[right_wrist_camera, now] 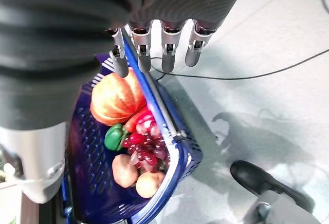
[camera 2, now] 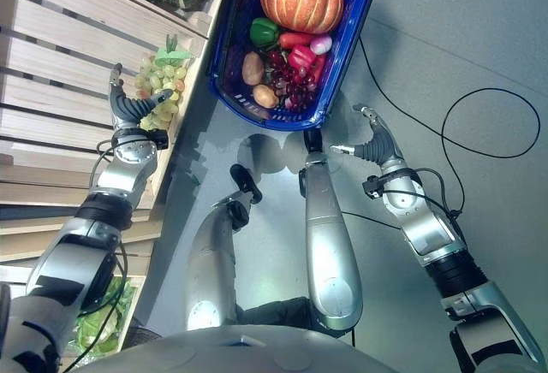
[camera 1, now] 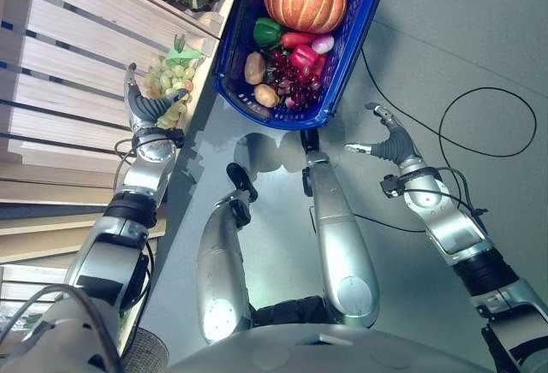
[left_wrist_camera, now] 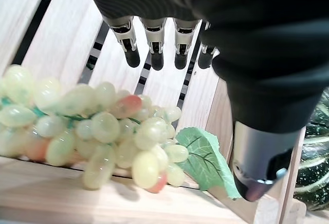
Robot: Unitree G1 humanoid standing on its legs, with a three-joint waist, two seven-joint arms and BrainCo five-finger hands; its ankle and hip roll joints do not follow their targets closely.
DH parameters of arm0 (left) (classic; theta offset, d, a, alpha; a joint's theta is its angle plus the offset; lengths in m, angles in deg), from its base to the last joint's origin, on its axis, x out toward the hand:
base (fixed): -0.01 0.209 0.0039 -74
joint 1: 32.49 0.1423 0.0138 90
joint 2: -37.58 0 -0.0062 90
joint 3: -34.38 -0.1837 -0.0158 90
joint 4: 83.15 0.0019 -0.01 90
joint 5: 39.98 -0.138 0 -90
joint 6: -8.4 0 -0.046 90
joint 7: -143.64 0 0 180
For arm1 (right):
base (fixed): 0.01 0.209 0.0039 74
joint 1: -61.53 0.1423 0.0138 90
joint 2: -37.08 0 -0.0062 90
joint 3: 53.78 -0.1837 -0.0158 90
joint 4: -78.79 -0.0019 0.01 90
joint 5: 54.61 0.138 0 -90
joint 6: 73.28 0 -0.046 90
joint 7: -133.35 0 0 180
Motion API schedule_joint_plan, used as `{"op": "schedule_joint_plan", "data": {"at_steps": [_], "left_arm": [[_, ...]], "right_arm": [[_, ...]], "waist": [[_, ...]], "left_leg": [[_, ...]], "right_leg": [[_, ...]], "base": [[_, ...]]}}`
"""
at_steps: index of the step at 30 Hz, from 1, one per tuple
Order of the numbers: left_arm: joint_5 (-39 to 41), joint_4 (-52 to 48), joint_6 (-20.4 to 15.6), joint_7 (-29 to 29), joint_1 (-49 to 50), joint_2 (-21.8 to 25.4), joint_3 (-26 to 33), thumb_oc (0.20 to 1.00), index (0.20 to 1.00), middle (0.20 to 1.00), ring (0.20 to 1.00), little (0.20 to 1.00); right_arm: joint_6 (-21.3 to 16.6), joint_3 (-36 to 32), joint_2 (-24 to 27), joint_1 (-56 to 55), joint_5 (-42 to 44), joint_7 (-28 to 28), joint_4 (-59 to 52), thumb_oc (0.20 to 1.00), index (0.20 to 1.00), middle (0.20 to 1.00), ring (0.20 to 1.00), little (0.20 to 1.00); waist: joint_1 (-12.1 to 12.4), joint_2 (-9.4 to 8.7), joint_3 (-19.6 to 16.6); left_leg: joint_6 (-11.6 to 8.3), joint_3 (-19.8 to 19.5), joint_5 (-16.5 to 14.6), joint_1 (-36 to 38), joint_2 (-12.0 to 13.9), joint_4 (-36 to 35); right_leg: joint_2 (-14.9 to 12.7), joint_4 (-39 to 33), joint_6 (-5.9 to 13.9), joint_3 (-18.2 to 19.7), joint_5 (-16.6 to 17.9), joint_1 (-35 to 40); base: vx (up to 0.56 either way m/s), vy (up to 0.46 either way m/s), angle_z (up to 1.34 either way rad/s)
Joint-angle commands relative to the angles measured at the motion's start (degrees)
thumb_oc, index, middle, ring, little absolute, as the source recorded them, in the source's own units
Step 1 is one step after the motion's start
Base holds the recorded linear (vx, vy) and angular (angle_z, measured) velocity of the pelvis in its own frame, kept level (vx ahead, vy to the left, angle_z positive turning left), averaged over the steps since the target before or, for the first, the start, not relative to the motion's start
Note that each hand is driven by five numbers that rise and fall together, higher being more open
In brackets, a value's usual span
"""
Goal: Pick up fruits and vegetables into the basket
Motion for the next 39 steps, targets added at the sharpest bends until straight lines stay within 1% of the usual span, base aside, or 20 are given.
{"op": "schedule_joint_plan", "data": {"at_steps": [1,3,6,11,16,18,19,22,23,26,27,30,32,36,39], "left_arm": [[0.91,3.9,1.94,-4.07,0.86,4.85,0.55,1.0,1.0,1.0,1.0,1.0],[0.87,5.84,3.51,-5.79,-0.56,5.55,0.59,1.0,1.0,1.0,1.0,1.0],[1.93,8.27,4.97,-6.86,-2.13,6.17,0.73,1.0,1.0,1.0,1.0,1.0],[3.03,12.0,8.93,-9.63,-5.22,6.83,0.63,1.0,1.0,1.0,1.0,1.0],[2.99,14.93,11.09,-11.26,-6.96,7.14,0.19,1.0,1.0,1.0,1.0,1.0],[3.14,15.21,11.34,-11.36,-7.25,7.17,0.02,1.0,1.0,1.0,1.0,1.0],[3.1,16.18,12.89,-11.37,-8.22,7.29,-0.32,1.0,1.0,1.0,1.0,1.0],[4.12,16.86,12.94,-11.11,-8.93,7.46,-1.01,1.0,1.0,1.0,1.0,1.0],[4.65,17.33,12.15,-10.4,-9.38,7.35,-1.2,1.0,1.0,1.0,1.0,1.0],[5.64,18.01,11.44,-8.87,-10.13,7.01,-1.51,1.0,1.0,1.0,1.0,1.0],[6.02,18.61,11.02,-7.1,-10.49,6.94,-1.58,1.0,1.0,1.0,1.0,1.0],[6.28,18.99,10.89,-4.71,-10.74,6.63,-2.06,1.0,1.0,1.0,1.0,1.0],[7.12,19.63,11.98,-1.68,-11.08,6.56,-2.63,1.0,1.0,1.0,1.0,1.0],[7.03,21.08,12.22,3.08,-11.88,6.92,-3.57,1.0,1.0,1.0,1.0,1.0],[4.88,23.04,14.25,9.93,-12.88,7.2,-5.18,1.0,1.0,1.0,1.0,1.0]], "right_arm": [[-3.28,-1.59,-0.85,-3.37,1.52,1.51,-1.11,1.0,1.0,1.0,1.0,1.0],[-3.57,-1.62,-0.67,-3.21,2.12,1.6,-0.69,1.0,1.0,1.0,1.0,1.0],[-4.0,-1.48,-0.58,-3.2,2.59,1.87,-0.15,1.0,1.0,1.0,1.0,1.0],[-4.3,-0.52,-0.8,-2.13,3.65,2.81,1.01,1.0,1.0,1.0,1.0,1.0],[-4.08,-0.12,-0.79,-0.85,4.94,3.48,1.91,1.0,1.0,1.0,1.0,1.0],[-4.05,-0.06,-0.81,-0.65,5.0,3.53,2.06,1.0,1.0,1.0,1.0,1.0],[-3.79,0.09,-0.95,-0.14,5.38,3.73,2.54,1.0,1.0,1.0,1.0,1.0],[-3.87,0.41,-0.88,0.47,5.92,3.91,3.02,1.0,1.0,1.0,1.0,1.0],[-4.02,0.53,-0.85,0.82,6.15,4.03,3.29,1.0,1.0,1.0,1.0,1.0],[-4.13,0.9,-0.89,1.43,6.67,4.16,3.84,1.0,1.0,1.0,1.0,1.0],[-4.29,1.02,-1.01,1.72,6.59,3.88,4.41,1.0,1.0,1.0,1.0,1.0],[-4.0,1.14,-1.16,2.24,6.8,3.88,4.44,1.0,1.0,1.0,1.0,1.0],[-3.75,1.14,-1.11,2.67,6.95,3.73,4.69,1.0,1.0,1.0,1.0,1.0],[-3.94,1.13,-0.96,3.05,7.11,3.54,5.38,1.0,1.0,1.0,1.0,1.0],[-4.15,0.73,-0.83,3.39,6.98,2.68,5.94,1.0,1.0,1.0,1.0,1.0]], "waist": [[0.15,-3.03,-2.78],[-0.2,-3.25,-2.78],[-0.49,-3.57,-2.78],[-0.66,-4.16,-2.78],[-0.56,-4.46,-2.78],[-0.56,-4.47,-2.78],[-0.57,-4.59,-2.78],[-0.55,-4.63,-2.78],[-0.59,-4.73,-2.78],[-0.61,-4.79,-2.78],[-0.62,-4.83,-2.78],[-0.6,-4.81,-2.78],[-0.68,-4.74,-2.78],[-0.93,-4.6,-2.78],[-1.36,-4.47,-2.78]], "left_leg": [[1.57,0.81,-2.96,-5.17,0.71,3.41],[1.65,0.85,-3.18,-5.89,1.0,3.91],[1.66,0.87,-3.45,-6.79,1.38,4.61],[1.76,0.55,-3.85,-8.42,1.7,5.41],[1.75,0.16,-4.04,-10.34,2.03,6.22],[1.73,0.12,-4.06,-10.56,2.05,6.28],[1.69,0.0,-4.16,-11.26,2.13,6.55],[1.71,-0.17,-4.29,-12.1,2.2,6.82],[1.72,-0.22,-4.32,-12.51,2.2,6.85],[1.7,-0.41,-4.42,-13.11,2.13,7.02],[1.7,-0.54,-4.45,-13.44,2.16,7.18],[1.71,-0.55,-4.44,-13.83,2.01,7.06],[1.68,-0.5,-4.48,-14.08,1.99,7.07],[1.68,-0.32,-4.52,-14.47,2.09,7.06],[1.65,0.0,-4.55,-14.55,2.15,7.18]], "right_leg": [[1.91,3.99,1.49,-0.51,-7.25,-1.42],[2.12,4.4,1.38,-0.31,-7.31,-2.25],[2.22,4.81,1.3,-0.17,-7.37,-3.13],[2.45,5.24,1.26,-0.38,-7.3,-4.6],[2.45,5.77,1.23,-0.62,-7.19,-6.28],[2.44,5.78,1.24,-0.67,-7.16,-6.46],[2.32,5.67,1.21,-0.76,-6.98,-7.0],[2.38,5.89,1.22,-0.71,-6.93,-7.8],[2.45,5.82,1.2,-0.77,-6.77,-8.21],[2.47,5.79,1.18,-0.84,-6.65,-8.72],[2.47,5.8,1.21,-0.86,-6.51,-9.0],[2.5,5.49,1.22,-0.91,-6.26,-9.38],[2.45,5.42,1.23,-0.89,-6.2,-9.66],[2.36,5.39,1.29,-0.81,-5.98,-10.25],[2.27,5.18,1.29,-0.65,-5.67,-10.48]], "base": [[0.02,-0.008,-0.05],[0.02,-0.015,-0.1],[0.02,-0.025,-0.06],[0.01,-0.022,0.0],[0.0,-0.013,-0.01],[0.0,0.0,0.0],[0.0,0.0,0.0],[-0.01,-0.009,0.03],[-0.02,-0.016,0.05],[0.0,0.0,0.0],[0.0,0.0,0.0],[0.0,0.0,0.0],[0.0,0.0,0.0],[0.0,0.0,0.0],[0.0,0.0,0.0]]}}
